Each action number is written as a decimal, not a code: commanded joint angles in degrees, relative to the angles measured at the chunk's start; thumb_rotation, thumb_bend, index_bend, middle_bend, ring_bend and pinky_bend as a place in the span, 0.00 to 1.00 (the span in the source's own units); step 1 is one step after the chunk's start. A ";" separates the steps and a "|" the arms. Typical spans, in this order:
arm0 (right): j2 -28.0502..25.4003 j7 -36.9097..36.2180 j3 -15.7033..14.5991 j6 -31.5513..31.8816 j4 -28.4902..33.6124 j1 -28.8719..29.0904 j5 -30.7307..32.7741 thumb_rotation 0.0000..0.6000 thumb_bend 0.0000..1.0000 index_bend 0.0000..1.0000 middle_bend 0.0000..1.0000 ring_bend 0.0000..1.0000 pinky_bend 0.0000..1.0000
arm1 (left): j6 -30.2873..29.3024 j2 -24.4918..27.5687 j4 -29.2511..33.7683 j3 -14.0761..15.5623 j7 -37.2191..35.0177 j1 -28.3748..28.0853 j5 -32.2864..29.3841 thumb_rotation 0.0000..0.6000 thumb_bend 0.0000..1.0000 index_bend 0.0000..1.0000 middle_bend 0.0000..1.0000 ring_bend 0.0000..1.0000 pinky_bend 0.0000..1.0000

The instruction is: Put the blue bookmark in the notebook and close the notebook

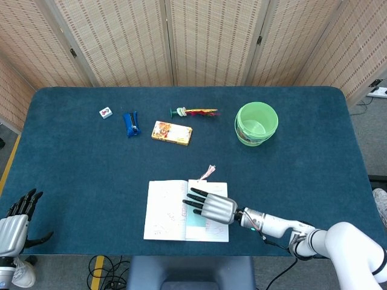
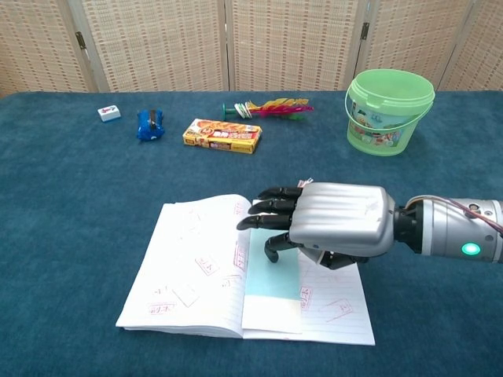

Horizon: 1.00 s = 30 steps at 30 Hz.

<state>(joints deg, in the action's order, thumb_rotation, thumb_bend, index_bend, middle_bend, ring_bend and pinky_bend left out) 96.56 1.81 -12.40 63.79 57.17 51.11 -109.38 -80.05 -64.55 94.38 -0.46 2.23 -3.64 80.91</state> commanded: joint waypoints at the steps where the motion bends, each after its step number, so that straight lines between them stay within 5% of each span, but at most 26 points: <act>1: 0.06 -0.09 -0.13 -0.10 -0.04 -0.03 -0.26 1.00 0.91 0.37 0.04 0.00 0.00 | -0.02 -0.02 -0.03 -0.03 -0.01 -0.02 0.01 1.00 0.19 0.04 0.00 0.08 0.16; 30: -0.02 2.45 0.28 -1.41 3.15 -0.68 -1.05 1.00 0.91 0.37 0.04 0.00 0.00 | 0.12 -0.28 -1.06 0.19 -1.18 0.16 0.13 1.00 0.20 0.04 0.00 0.08 0.16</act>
<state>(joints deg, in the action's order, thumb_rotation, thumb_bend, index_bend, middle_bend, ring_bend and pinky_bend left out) 96.51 4.22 -12.12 62.40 60.28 50.47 -110.43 -79.93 -64.82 93.32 -0.27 1.04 -3.47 81.03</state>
